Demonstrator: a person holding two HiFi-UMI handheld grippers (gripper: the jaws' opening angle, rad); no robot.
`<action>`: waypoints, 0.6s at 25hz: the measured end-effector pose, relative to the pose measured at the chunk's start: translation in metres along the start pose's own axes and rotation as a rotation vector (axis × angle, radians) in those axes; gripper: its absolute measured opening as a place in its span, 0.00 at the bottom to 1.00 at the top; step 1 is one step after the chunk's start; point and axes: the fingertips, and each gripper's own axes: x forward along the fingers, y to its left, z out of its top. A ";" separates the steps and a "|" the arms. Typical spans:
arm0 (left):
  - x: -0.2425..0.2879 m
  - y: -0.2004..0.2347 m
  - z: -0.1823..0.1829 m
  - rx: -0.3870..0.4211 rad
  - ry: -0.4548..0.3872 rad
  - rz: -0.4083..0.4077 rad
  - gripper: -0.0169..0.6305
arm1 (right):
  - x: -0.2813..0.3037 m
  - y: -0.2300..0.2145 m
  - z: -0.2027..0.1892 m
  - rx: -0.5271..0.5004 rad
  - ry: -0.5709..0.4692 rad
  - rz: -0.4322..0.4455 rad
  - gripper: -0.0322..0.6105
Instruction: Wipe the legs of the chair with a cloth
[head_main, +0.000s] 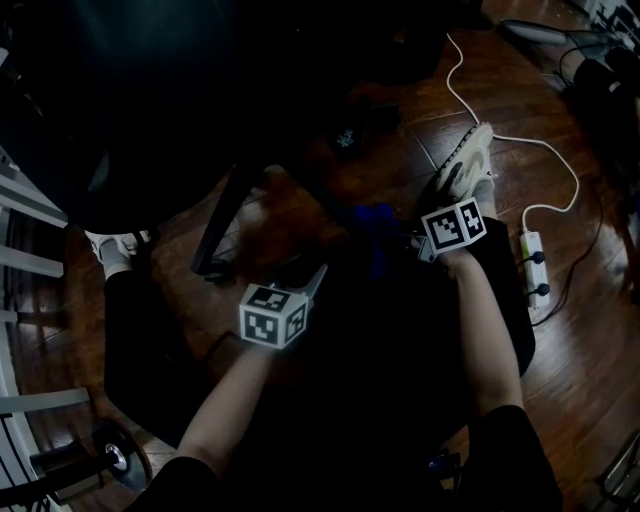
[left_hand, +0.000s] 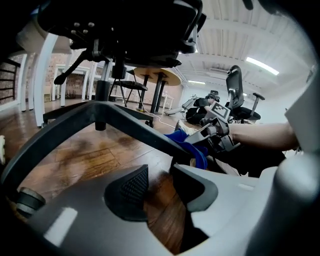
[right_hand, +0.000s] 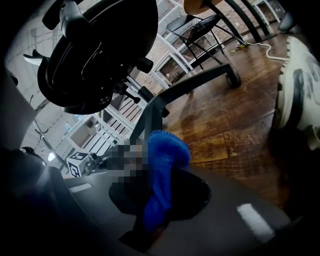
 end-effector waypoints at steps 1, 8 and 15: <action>0.005 -0.001 0.005 -0.014 -0.009 -0.005 0.27 | -0.001 0.000 -0.002 0.009 -0.006 -0.014 0.17; -0.008 0.001 0.022 -0.017 -0.085 -0.008 0.27 | -0.012 0.017 -0.006 -0.111 -0.082 -0.107 0.17; -0.072 0.051 0.042 0.017 -0.240 0.125 0.27 | -0.012 0.098 0.032 -0.227 -0.443 0.000 0.18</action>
